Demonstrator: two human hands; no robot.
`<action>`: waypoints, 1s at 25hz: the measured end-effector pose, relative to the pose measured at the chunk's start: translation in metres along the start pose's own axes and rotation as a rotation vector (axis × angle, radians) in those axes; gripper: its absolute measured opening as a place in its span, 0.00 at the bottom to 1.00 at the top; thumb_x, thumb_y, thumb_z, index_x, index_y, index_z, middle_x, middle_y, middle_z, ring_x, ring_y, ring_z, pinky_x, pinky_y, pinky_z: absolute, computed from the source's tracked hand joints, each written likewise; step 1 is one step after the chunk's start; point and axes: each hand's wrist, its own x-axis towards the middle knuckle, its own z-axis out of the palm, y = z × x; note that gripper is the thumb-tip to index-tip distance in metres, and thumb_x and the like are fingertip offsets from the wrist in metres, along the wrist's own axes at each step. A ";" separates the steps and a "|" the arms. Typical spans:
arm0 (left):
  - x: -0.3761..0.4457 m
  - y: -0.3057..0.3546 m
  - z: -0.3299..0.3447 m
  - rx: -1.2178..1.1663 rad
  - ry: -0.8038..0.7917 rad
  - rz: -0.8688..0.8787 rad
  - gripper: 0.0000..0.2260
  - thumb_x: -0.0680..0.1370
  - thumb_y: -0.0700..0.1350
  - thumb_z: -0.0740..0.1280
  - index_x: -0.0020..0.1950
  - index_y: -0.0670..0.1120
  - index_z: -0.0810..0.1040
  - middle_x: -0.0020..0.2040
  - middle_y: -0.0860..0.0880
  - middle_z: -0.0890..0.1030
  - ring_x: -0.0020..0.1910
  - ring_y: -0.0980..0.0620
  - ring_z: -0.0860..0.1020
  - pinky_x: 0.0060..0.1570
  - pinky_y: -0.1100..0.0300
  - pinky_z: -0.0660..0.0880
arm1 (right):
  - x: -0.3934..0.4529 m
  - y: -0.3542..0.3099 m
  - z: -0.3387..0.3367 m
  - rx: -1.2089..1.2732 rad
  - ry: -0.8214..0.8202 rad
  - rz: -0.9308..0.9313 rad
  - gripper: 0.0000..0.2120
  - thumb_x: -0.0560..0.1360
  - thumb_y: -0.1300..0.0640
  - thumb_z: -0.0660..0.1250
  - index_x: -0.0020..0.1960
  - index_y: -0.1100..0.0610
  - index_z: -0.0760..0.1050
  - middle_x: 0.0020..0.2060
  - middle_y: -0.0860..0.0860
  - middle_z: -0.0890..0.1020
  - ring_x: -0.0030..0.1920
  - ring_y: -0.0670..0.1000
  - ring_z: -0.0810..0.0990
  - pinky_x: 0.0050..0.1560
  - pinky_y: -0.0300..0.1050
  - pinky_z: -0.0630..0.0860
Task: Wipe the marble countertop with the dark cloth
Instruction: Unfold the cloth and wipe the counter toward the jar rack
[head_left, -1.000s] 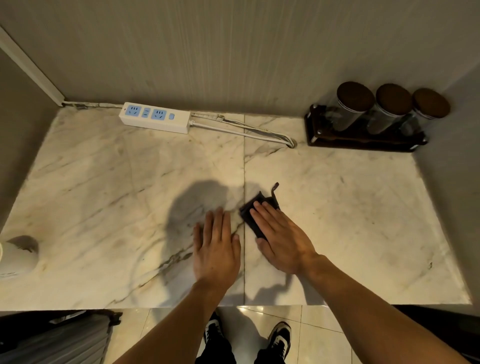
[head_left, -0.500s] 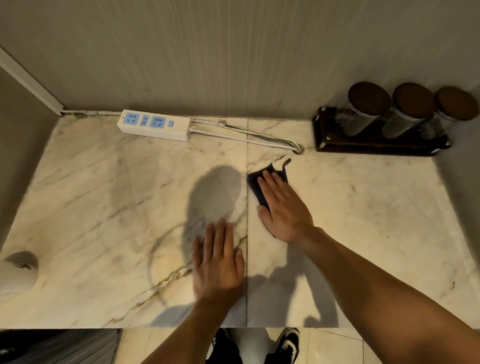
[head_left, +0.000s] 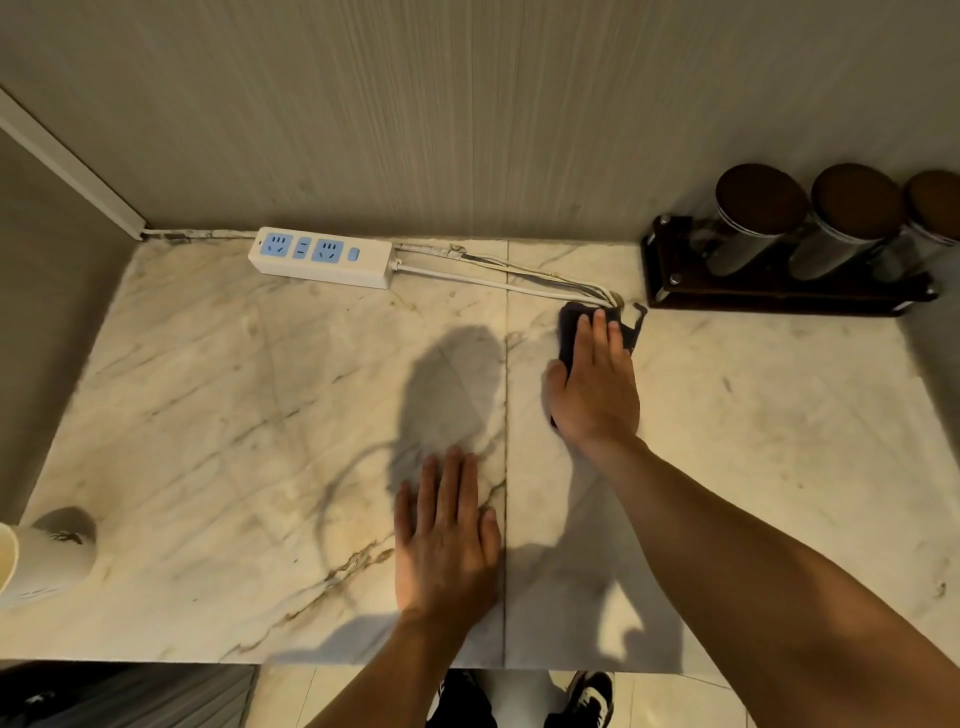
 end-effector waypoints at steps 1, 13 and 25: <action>0.000 0.000 0.000 0.001 0.001 0.000 0.26 0.79 0.54 0.50 0.77 0.49 0.56 0.77 0.50 0.57 0.77 0.49 0.50 0.73 0.46 0.47 | -0.002 -0.001 0.000 0.008 0.013 0.035 0.30 0.79 0.48 0.48 0.78 0.56 0.46 0.78 0.53 0.50 0.77 0.53 0.45 0.75 0.51 0.46; 0.000 -0.002 0.001 0.040 -0.003 0.012 0.26 0.79 0.55 0.46 0.77 0.49 0.52 0.78 0.49 0.54 0.77 0.50 0.48 0.74 0.46 0.46 | -0.049 0.003 0.000 0.025 0.099 0.293 0.30 0.80 0.49 0.49 0.78 0.59 0.46 0.78 0.55 0.49 0.77 0.54 0.44 0.76 0.51 0.46; -0.002 -0.002 -0.001 0.037 0.001 0.037 0.27 0.80 0.56 0.42 0.78 0.49 0.49 0.79 0.47 0.52 0.77 0.48 0.48 0.74 0.45 0.47 | -0.118 0.005 0.005 0.031 0.138 0.356 0.30 0.79 0.50 0.49 0.77 0.61 0.47 0.78 0.57 0.51 0.77 0.55 0.46 0.75 0.51 0.45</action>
